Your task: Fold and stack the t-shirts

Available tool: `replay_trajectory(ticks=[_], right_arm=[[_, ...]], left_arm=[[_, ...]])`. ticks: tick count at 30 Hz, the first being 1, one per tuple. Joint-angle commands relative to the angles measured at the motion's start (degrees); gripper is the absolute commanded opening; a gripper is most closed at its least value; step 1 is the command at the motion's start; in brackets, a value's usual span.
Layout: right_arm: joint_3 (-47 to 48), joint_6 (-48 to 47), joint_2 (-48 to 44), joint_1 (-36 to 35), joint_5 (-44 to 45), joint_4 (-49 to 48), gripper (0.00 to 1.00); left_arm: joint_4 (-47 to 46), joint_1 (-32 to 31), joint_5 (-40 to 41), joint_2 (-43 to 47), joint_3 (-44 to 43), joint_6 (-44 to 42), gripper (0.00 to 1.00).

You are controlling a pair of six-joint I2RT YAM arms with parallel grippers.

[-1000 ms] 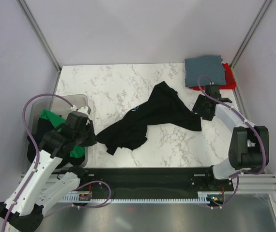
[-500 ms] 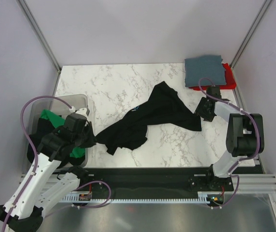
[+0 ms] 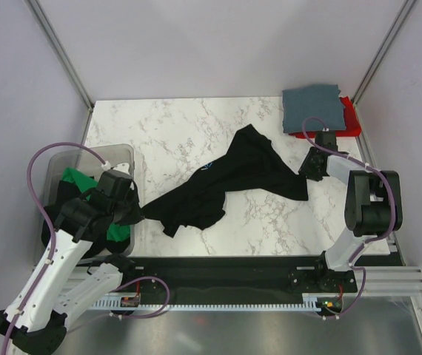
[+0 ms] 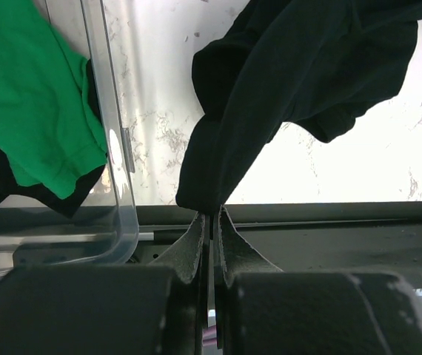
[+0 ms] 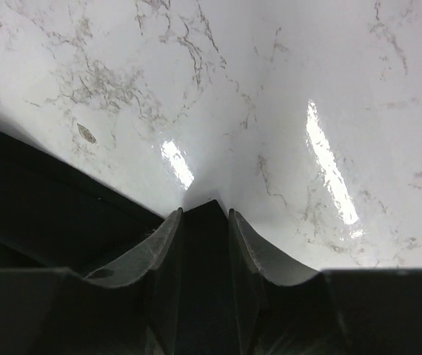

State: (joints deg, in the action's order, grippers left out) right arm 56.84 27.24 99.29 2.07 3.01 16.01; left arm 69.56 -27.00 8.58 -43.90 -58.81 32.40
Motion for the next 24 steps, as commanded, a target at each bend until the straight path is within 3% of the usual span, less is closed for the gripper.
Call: replay_trajectory(ticks=[1,8,14,18,24], right_arm=[[-1.4,0.4,1.1,0.1,-1.6,-1.2,0.37],[-2.3,0.5,0.5,0.1,-2.8,-1.8,0.00],[-1.0,1.4,-7.5,0.1,-4.8,3.3,0.00],[4.2,2.2,-15.9,0.1,-4.3,10.5,0.00],[20.4,2.1,-25.4,0.1,-7.1,22.0,0.00]], left_arm=[[0.2,0.1,0.8,0.7,0.2,2.0,0.02],[0.0,0.2,1.0,-0.2,-0.3,1.8,0.02],[-0.2,0.2,0.8,-2.1,-5.2,1.2,0.02],[0.8,0.2,1.4,-5.6,-14.8,-0.2,0.02],[4.1,0.2,2.2,-13.9,-39.0,-2.9,0.02]])
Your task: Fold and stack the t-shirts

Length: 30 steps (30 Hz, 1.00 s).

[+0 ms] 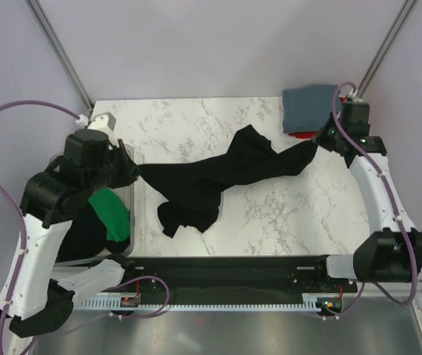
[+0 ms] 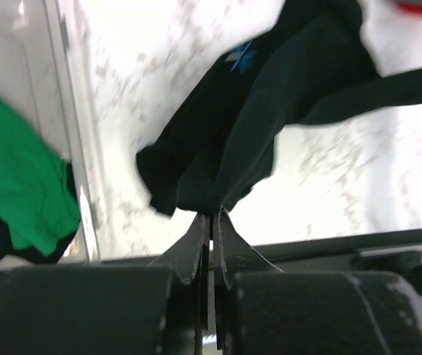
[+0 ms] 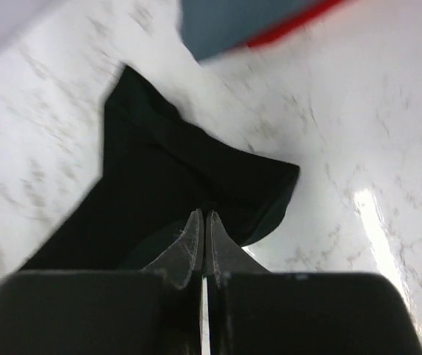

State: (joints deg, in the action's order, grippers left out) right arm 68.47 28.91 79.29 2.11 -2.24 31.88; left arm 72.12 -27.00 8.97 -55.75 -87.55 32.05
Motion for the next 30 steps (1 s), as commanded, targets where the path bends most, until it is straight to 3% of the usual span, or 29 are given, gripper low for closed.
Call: replay_trajectory(ticks=[1,6,11,17,21,30], right_arm=[[11.1,0.5,-6.3,0.1,-2.2,7.4,0.00],[25.5,2.4,-13.0,0.1,-2.2,12.6,0.00],[37.5,4.2,-19.4,0.1,1.9,13.2,0.00],[45.2,2.9,-28.7,0.1,8.8,9.1,0.00],[49.6,2.2,-33.3,0.0,10.9,7.2,0.00],[57.6,-4.5,-40.0,-1.8,20.6,4.5,0.00]], left_arm=[[1.9,0.2,1.8,-3.0,-13.2,-3.0,0.02],[4.0,0.2,0.1,-10.0,-32.9,-3.6,0.02],[-0.1,0.2,-5.1,-12.8,-45.1,-4.9,0.02],[-21.2,0.2,-18.4,-3.9,-43.1,-10.5,0.02],[-32.4,0.2,-16.0,2.5,-40.0,-11.7,0.02],[-41.9,0.1,-18.0,6.1,-44.5,-13.0,0.02]])
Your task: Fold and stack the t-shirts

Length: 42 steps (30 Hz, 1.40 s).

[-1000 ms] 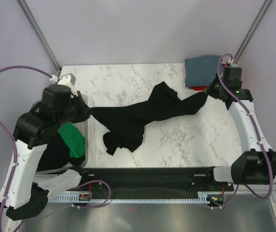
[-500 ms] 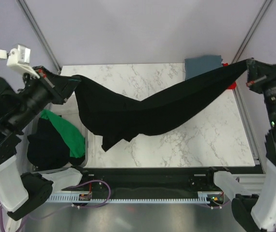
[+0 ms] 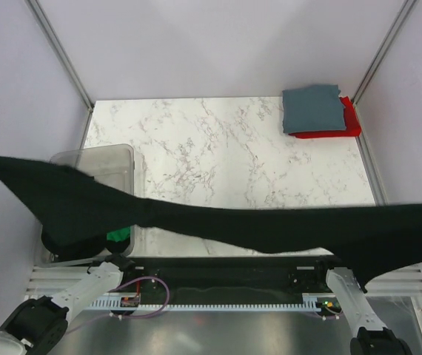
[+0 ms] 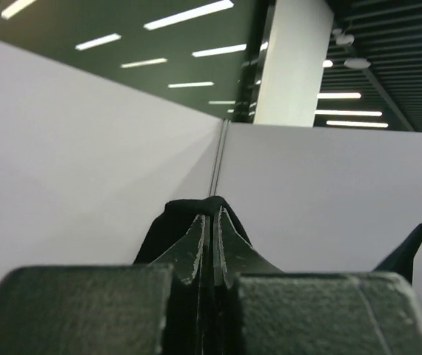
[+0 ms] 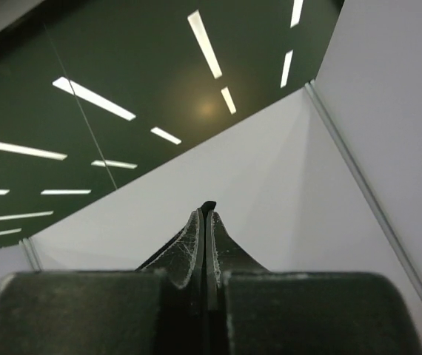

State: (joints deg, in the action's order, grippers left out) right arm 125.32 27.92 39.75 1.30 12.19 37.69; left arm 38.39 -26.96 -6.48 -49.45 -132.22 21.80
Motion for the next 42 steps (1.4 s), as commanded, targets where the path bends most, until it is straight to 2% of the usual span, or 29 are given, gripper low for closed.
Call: replay_trajectory(ticks=[1,7,12,20,23,26,27,30,31,32,33,34,35,36,37,38,42], right_arm=[[1.2,-3.9,-0.9,-0.9,8.5,-1.6,0.00],[1.5,-7.7,-0.5,-4.3,12.2,-5.1,0.00],[-0.8,-8.2,5.1,-4.8,11.6,-5.5,0.00],[-18.4,-6.3,16.5,-4.8,14.9,-5.1,0.00],[-28.1,-5.8,21.7,-4.8,15.1,-8.4,0.00],[-38.7,-4.5,28.6,-4.8,15.1,-13.9,0.00],[-40.7,-4.3,31.0,-4.7,16.0,-15.0,0.00],[-44.1,-1.7,41.5,-4.7,20.3,-20.2,0.00],[-42.8,-1.6,47.4,-4.6,20.4,-20.1,0.00],[-41.0,-1.6,50.2,-4.2,19.3,-19.3,0.07],[-36.9,-1.6,52.7,-4.2,19.2,-16.1,0.52],[-35.0,-1.3,55.8,-4.1,18.7,-14.5,0.72],[-33.7,-1.2,56.6,-4.2,18.1,-13.4,0.87],[-33.6,-1.2,56.4,-4.3,16.7,-12.7,0.98],[-34.3,-1.3,54.8,-4.3,16.0,-12.8,0.98],[-35.1,-1.5,53.6,-4.3,15.9,-12.7,0.98],[-43.7,-0.7,45.2,-4.4,13.2,-12.9,0.98]], left_arm=[[-10.5,0.1,-3.0,-0.2,0.1,-2.7,0.02],[-14.8,0.0,-4.9,-4.2,-2.0,-3.3,0.02],[-15.8,-0.2,-2.5,-10.4,-3.0,-6.2,0.02],[-14.8,-0.3,6.3,-22.3,4.7,-10.7,0.02],[-14.6,2.9,8.7,-28.0,12.2,-10.6,0.02],[-16.3,7.8,5.4,-35.1,19.5,-8.4,0.02],[-16.9,9.0,3.7,-41.1,20.6,-7.7,0.02],[-15.4,11.9,0.8,-53.6,16.6,-6.6,0.02],[-12.6,13.0,0.7,-63.1,13.0,-5.4,0.14],[-4.5,13.6,-0.4,-69.6,1.6,-3.9,0.24],[1.0,14.1,-2.1,-75.1,-5.2,-1.0,0.35],[5.1,14.7,-4.2,-84.3,-11.2,0.2,0.61],[10.6,14.8,-6.9,-87.0,-18.6,1.2,0.75],[11.4,14.8,-7.8,-87.9,-18.8,2.2,0.83],[11.3,14.7,-7.9,-87.4,-16.8,2.6,0.88],[10.6,14.6,-6.7,-84.0,-9.7,3.0,0.89],[5.3,14.6,-4.2,-71.8,7.5,2.9,0.90]])
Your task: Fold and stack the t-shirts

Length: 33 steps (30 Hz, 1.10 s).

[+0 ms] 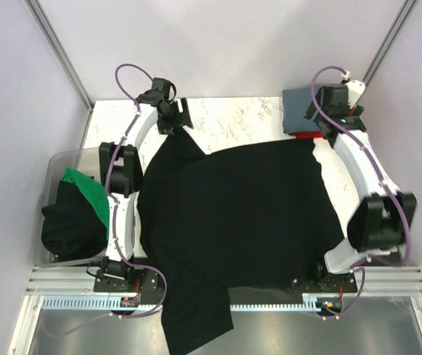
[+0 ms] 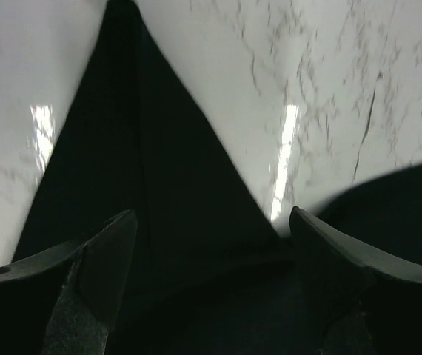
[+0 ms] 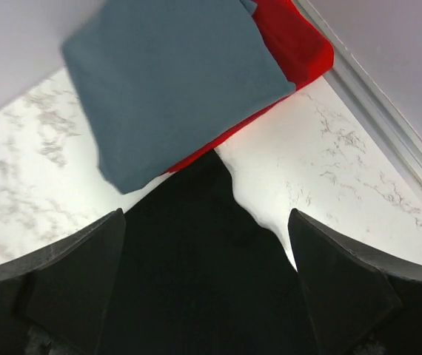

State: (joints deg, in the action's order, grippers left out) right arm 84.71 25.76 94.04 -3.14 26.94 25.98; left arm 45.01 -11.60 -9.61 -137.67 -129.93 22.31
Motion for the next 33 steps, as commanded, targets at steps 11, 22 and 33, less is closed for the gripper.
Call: replay_trajectory(ticks=[11,22,33], right_arm=[[-27.7,8.2,-24.2,-6.3,-26.8,-7.0,0.96],[-23.4,4.9,-4.4,-10.0,-36.0,-6.8,0.98],[-4.7,3.7,22.8,-8.6,-33.8,-5.2,0.98]], left_arm=[[-2.6,-2.0,5.7,43.1,45.2,4.0,0.86],[-10.4,-2.4,7.2,35.9,56.4,9.0,0.84],[-6.6,-1.4,12.1,12.7,36.5,10.7,0.84]])
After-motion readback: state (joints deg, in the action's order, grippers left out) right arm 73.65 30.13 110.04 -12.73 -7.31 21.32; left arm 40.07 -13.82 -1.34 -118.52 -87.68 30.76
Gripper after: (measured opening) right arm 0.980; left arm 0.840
